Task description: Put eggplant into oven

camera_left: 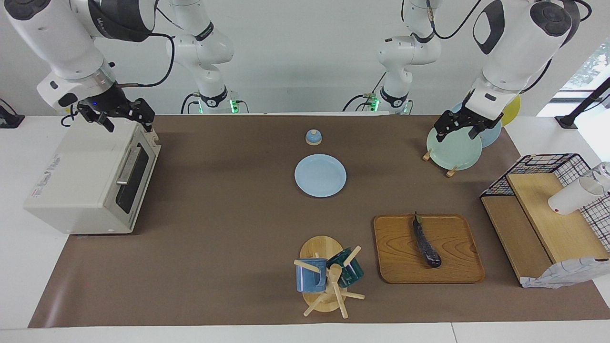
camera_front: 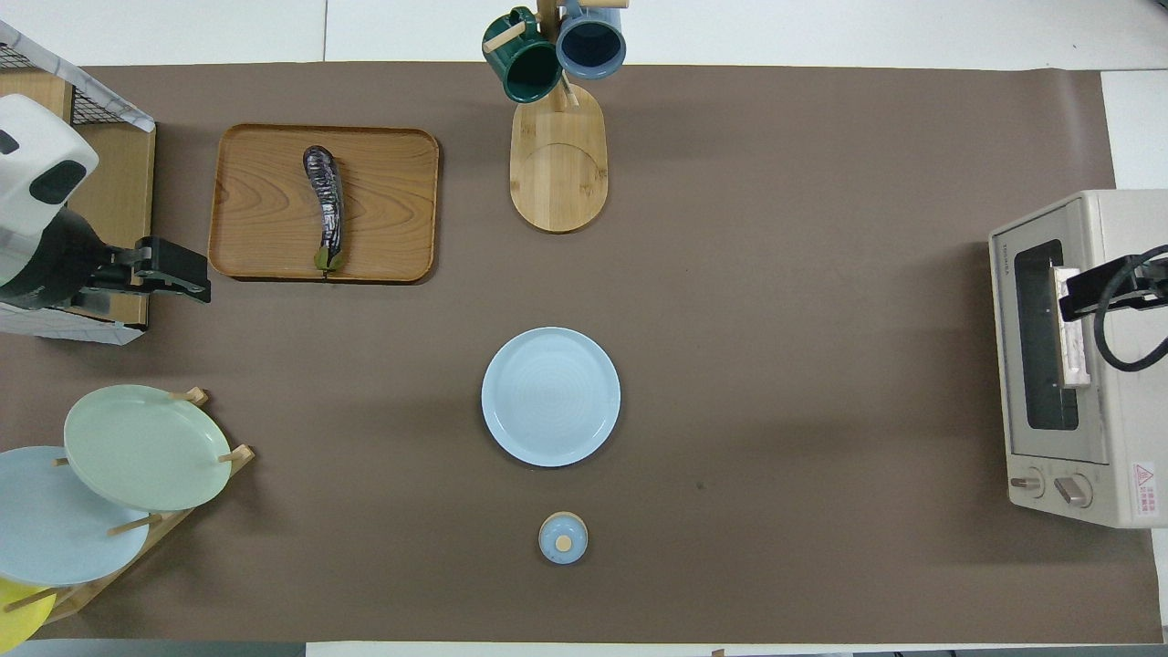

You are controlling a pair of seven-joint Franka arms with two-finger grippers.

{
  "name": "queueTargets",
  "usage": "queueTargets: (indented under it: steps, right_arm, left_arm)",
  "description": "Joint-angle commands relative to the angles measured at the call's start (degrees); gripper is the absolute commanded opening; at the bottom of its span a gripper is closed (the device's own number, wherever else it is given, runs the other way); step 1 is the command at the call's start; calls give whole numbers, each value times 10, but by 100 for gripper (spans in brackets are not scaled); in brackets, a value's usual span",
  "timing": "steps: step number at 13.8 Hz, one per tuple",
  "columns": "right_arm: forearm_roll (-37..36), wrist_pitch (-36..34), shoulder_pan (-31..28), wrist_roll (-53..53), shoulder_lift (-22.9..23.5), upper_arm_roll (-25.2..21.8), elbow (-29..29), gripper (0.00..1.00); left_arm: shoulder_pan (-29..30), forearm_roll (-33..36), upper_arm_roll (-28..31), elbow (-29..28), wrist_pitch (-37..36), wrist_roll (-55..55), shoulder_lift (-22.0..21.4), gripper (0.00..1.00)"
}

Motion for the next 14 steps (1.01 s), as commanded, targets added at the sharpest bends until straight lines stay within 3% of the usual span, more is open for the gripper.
queueTargets:
  steps: [1, 8, 10, 12, 14]
  right_arm:
    - [15, -8, -6, 5, -5, 0, -2, 100]
    - [15, -7, -4, 5, -7, 0, -3, 100]
    - [15, -7, -5, 5, -7, 0, -3, 100]
    - [15, -7, -5, 5, -7, 0, -3, 100]
    - [15, -7, -5, 5, -7, 0, -3, 100]
  left_arm:
    - [4, -5, 0, 9, 2, 10, 5, 100]
    - [-2, -6, 0, -6, 20, 0, -1, 100]
    - [4, -9, 0, -21, 77, 4, 1, 100]
    - [1, -18, 0, -14, 85, 2, 22, 100]
    - [1, -21, 0, 19, 88, 1, 70, 100]
